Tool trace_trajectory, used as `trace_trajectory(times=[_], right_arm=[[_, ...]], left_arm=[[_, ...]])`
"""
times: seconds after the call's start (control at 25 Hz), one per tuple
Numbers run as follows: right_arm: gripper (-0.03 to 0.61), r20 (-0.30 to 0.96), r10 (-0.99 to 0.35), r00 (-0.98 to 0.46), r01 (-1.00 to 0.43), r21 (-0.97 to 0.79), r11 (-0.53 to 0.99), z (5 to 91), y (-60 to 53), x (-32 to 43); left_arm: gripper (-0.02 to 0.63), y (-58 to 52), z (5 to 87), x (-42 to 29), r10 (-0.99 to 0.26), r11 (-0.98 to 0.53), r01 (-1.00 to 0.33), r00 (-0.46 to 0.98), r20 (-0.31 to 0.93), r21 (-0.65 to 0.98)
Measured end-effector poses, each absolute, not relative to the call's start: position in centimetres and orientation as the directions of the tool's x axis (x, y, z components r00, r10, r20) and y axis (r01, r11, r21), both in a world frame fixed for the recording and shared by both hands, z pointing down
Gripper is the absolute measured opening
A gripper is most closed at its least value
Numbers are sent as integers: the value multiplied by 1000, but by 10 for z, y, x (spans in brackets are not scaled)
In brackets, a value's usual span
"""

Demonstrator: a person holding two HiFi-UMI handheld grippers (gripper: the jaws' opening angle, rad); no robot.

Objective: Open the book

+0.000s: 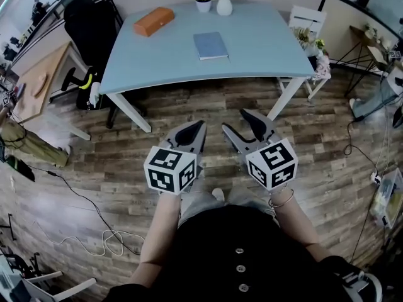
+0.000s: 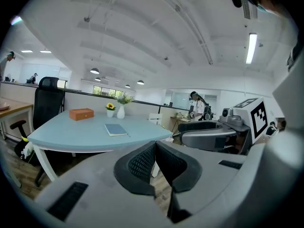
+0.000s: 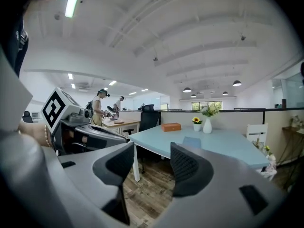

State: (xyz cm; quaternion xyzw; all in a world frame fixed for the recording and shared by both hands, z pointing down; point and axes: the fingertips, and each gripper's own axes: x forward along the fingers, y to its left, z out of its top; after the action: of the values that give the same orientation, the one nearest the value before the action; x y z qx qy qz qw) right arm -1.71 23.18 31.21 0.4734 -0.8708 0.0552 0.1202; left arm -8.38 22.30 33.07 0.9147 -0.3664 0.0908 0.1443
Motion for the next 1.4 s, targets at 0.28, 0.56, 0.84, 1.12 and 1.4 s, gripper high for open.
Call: trace_trajectory(times=[0.28, 0.56, 0.84, 1.12, 1.4], right_arm=[[221, 298, -796, -527, -835, -6, 551, 325, 218, -22], [221, 307, -792, -527, -836, -22, 548, 330, 198, -20], [221, 308, -779, -546, -826, -38, 563, 335, 161, -25], [221, 323, -761, -562, -814, -53, 579, 343, 114, -24], [221, 316, -752, -579, -804, -65, 591, 341, 56, -15]], left_arm=[[12, 212, 344, -89, -647, -666, -704, 709, 279, 246], [12, 198, 352, -92, -653, -646, -715, 699, 291, 268], [12, 168, 362, -100, -666, -616, -737, 676, 315, 278], [12, 122, 366, -97, -667, -605, -746, 666, 334, 278], [12, 68, 362, -86, -670, -598, -754, 657, 346, 272]])
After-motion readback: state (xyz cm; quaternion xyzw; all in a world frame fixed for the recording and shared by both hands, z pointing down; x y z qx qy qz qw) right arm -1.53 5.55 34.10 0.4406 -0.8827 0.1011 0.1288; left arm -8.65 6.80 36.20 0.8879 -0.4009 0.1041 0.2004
